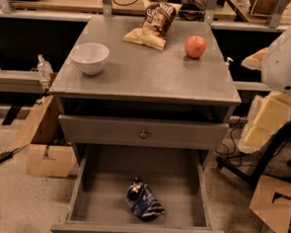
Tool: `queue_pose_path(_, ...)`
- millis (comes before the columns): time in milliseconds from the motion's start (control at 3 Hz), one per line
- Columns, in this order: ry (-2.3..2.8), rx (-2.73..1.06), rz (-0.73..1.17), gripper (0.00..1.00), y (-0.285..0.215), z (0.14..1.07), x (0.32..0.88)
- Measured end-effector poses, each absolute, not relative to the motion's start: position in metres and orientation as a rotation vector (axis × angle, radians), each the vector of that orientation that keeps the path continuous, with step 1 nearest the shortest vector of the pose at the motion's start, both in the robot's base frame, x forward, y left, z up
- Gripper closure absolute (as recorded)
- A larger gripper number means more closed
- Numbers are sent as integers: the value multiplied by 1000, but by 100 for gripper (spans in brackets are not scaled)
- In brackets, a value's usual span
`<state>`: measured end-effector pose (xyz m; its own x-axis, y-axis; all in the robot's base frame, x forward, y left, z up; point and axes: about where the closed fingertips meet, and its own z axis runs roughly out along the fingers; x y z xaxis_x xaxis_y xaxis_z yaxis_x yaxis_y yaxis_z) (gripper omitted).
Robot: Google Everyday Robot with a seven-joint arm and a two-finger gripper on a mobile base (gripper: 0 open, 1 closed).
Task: Pick blue chip bag from middle drawer and place on counter
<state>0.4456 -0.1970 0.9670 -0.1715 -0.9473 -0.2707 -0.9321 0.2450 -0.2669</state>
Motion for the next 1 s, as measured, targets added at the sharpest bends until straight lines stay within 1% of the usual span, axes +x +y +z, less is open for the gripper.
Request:
queue_pose_path(333,2046,-1737,126,0,-167,911,452)
queue_pose_path(667,1972,-1676,304,0,-133,847,453)
queue_pose_path(1000,1914,-1550,435,0,-101,779,458)
